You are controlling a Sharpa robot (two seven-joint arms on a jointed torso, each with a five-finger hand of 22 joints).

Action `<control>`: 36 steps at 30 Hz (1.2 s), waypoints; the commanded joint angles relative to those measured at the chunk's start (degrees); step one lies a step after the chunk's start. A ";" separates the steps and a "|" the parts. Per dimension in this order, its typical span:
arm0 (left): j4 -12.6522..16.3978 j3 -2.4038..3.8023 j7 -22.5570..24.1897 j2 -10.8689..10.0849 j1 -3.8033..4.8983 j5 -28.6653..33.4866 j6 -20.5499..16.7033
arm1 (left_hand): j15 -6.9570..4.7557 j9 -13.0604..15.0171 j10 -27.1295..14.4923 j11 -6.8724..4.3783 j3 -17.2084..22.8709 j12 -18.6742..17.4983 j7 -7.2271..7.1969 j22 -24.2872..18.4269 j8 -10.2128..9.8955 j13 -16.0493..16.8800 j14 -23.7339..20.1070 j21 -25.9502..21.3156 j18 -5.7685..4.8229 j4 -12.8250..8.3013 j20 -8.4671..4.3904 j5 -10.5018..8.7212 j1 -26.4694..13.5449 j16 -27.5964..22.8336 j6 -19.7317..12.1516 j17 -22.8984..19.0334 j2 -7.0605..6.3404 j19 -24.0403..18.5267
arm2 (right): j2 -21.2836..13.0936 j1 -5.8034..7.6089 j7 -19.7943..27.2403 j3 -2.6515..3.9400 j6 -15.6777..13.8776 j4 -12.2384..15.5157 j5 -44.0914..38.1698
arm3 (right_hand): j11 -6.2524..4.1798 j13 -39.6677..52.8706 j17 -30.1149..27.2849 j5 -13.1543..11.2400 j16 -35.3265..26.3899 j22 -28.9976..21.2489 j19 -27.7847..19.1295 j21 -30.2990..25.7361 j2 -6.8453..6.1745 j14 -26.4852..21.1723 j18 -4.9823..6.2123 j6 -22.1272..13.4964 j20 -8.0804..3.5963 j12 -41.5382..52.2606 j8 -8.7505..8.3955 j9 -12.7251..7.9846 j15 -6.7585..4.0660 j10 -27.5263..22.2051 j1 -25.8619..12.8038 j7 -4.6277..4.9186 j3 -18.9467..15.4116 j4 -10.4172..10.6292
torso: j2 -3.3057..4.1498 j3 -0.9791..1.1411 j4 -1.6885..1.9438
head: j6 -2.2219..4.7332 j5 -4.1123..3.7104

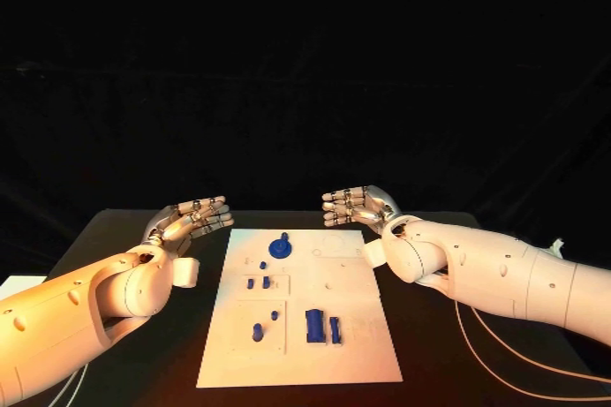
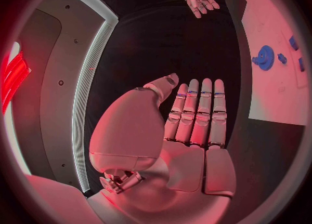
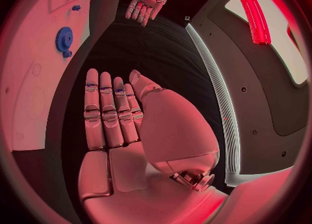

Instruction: Assemble the parts on the task board

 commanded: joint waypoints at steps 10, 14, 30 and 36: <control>5.25 0.66 1.75 -1.27 -1.20 -1.31 -9.20 | -7.81 -3.27 -31.37 -4.85 -13.02 -4.21 -5.94 -13.18 -3.69 -3.13 -28.31 -3.19 -4.39 -0.88 -7.54 -7.64 -39.04 -5.99 -28.55 -4.85 4.53 -24.89 | 0.10 1.64 4.58 -2.99 -9.39 5.79 6.99 | -7.46 -3.20 -6.13 -4.45 -3.21 -6.13 -31.85 -7.99 1.98 -33.77 -4.66 -29.22 -5.99 -3.25 -3.15 -5.42 -5.05 -33.24 -41.82 -5.31 -7.84 -0.93 | -0.34 1.49 -3.51 | 1.58 4.48; 9.08 1.14 3.07 -2.16 -2.09 -2.27 -16.00 | -7.81 -3.27 -35.17 -9.02 -14.60 -4.21 -6.67 -14.78 -3.69 -3.13 -31.76 -3.19 -4.81 -0.88 -8.44 -7.64 -43.79 -6.72 -32.03 -9.02 4.53 -27.90 | 0.22 2.69 7.59 -4.90 -15.33 9.40 11.56 | -7.46 -3.20 -6.88 -4.45 -3.21 -6.13 -35.74 -7.99 1.98 -37.90 -5.28 -32.81 -6.71 -3.25 -3.15 -6.08 -5.05 -37.32 -46.92 -9.96 -8.78 -0.93 | -0.60 2.45 -5.65 | 2.65 7.34; 17.00 2.15 5.79 -3.99 -3.91 -4.24 -30.05 | -7.81 -3.27 -46.43 -9.02 -19.26 -4.21 -11.04 -19.49 -3.69 -3.13 -41.92 -3.19 -9.79 -0.88 -14.05 -7.64 -57.77 -11.13 -42.29 -9.02 4.53 -36.76 | 0.36 3.95 11.18 -7.18 -22.40 13.69 17.00 | -7.46 -3.20 -11.45 -4.45 -3.21 -6.13 -47.25 -7.99 1.98 -50.13 -10.20 -43.37 -11.18 -3.25 -3.15 -10.12 -5.05 -49.39 -62.05 -9.96 -14.61 -0.93 | -0.88 3.50 -8.00 | 3.83 10.48; 17.00 2.15 5.79 -3.99 -3.91 -4.24 -30.05 | -7.81 -3.27 -49.12 -9.02 -24.28 -4.21 -11.04 -24.55 -3.69 -3.13 -44.33 -3.19 -9.79 -0.88 -14.05 -7.64 -61.07 -11.13 -44.75 -9.02 4.53 -38.89 | 0.36 3.95 11.18 -7.18 -22.40 13.69 17.00 | -7.46 -3.20 -11.45 -4.45 -3.21 -6.13 -49.93 -7.99 1.98 -53.02 -10.20 -45.86 -11.18 -3.25 -3.15 -10.12 -5.05 -52.23 -65.61 -9.96 -14.61 -0.93 | -0.88 3.50 -8.00 | 3.83 10.48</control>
